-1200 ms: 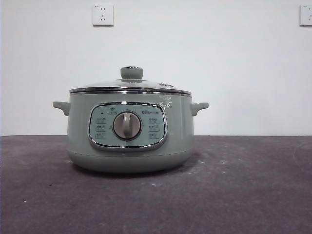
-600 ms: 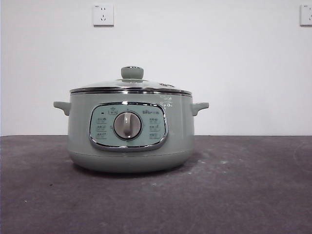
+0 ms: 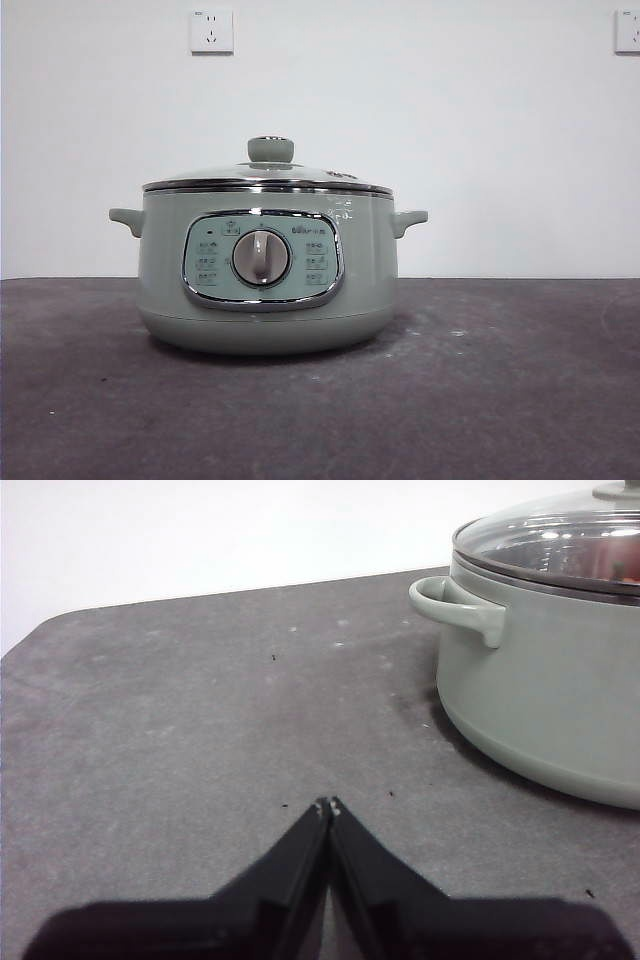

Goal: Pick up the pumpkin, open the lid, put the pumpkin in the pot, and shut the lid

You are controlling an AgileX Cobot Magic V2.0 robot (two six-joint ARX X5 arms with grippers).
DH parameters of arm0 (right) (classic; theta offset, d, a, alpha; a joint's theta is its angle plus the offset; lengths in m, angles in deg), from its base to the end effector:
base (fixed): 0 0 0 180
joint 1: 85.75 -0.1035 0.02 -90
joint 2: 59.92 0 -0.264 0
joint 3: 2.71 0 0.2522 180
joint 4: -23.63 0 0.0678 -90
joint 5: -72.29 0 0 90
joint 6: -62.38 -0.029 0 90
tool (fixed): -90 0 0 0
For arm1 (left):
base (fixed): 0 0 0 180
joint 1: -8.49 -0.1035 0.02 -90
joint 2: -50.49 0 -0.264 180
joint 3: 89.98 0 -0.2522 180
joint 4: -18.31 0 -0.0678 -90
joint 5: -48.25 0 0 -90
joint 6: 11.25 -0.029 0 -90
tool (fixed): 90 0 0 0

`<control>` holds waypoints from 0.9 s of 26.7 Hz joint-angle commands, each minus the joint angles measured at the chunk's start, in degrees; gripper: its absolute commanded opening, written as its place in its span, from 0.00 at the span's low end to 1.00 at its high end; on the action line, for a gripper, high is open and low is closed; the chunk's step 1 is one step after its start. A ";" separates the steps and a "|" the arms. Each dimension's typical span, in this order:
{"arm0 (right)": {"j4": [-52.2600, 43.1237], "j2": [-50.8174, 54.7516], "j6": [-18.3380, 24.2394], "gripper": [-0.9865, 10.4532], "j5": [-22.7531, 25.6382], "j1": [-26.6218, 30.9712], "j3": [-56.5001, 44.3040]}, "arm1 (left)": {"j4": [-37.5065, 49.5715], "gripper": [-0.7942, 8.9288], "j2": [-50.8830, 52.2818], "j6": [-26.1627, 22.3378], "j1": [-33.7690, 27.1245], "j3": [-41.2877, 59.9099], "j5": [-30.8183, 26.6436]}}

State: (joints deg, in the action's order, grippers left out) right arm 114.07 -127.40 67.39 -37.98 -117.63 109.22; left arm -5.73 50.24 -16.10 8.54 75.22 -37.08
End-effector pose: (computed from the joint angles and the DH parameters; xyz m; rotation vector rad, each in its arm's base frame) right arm 0.1347 0.0956 0.4557 -0.1608 0.7879 0.8955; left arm 0.0955 -0.0024 0.1521 0.0777 0.1620 -0.0891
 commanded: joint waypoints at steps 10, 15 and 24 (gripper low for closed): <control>-34.07 28.96 6.01 0.09 -7.69 27.91 -25.24 | -0.02 0.08 0.15 0.55 -0.13 0.90 -0.09; -48.13 39.28 5.70 0.09 -7.69 31.93 -44.19 | 0.00 0.08 0.15 0.55 -0.13 0.90 -0.09; -64.52 52.87 1.27 0.09 -0.92 31.82 -71.60 | 0.00 0.08 0.15 0.55 -0.13 0.90 -0.09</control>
State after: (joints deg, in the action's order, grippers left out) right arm 50.95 -75.93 70.82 -40.54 -85.56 40.83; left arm -5.71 50.24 -16.10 8.54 75.22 -37.11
